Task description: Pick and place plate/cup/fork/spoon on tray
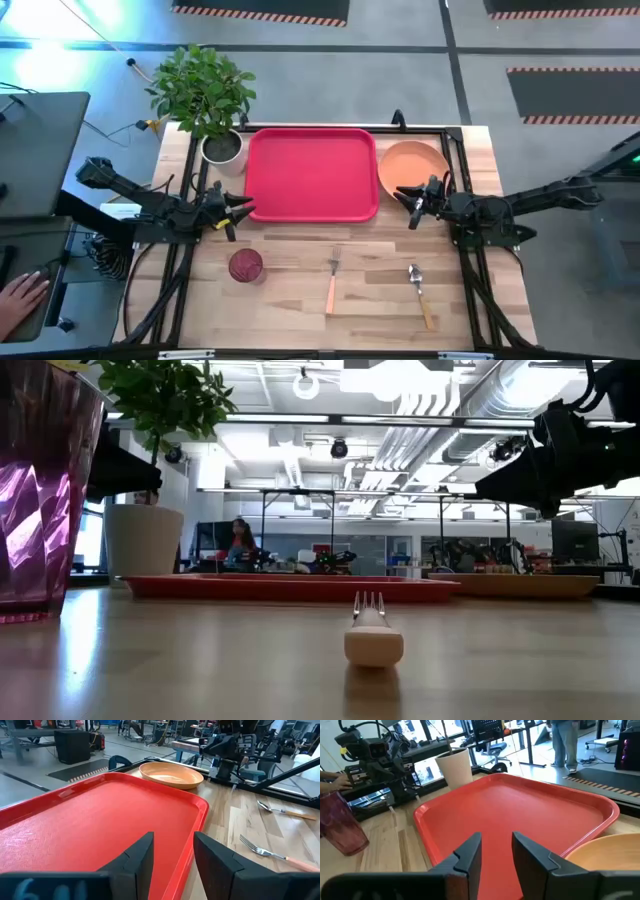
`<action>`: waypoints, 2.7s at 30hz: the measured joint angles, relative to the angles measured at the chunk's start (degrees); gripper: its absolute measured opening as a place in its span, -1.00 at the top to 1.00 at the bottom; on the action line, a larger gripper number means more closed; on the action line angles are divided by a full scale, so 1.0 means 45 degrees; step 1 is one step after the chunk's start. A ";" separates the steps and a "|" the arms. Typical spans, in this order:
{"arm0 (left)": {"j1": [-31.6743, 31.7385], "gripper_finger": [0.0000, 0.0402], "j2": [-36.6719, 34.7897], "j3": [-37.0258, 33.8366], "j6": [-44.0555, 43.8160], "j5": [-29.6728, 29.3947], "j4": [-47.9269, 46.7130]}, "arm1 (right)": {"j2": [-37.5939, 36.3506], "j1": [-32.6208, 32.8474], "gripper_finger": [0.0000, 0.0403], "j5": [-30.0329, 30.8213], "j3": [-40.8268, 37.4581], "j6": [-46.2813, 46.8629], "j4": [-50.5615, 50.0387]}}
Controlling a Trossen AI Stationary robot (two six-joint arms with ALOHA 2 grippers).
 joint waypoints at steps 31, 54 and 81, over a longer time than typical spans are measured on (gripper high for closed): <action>0.0000 0.36 0.0005 0.0000 0.0004 -0.0004 0.0000 | 0.0000 0.0004 0.51 -0.0001 0.0000 0.0000 0.0000; 0.0000 0.36 0.0000 0.0001 0.0005 -0.0004 0.0000 | -0.0001 0.0004 0.51 -0.0001 0.0000 0.0000 0.0001; 0.0000 0.36 0.0000 0.0002 -0.0468 0.0164 0.0015 | -0.0002 0.0002 0.51 0.0000 -0.0001 0.0000 0.0001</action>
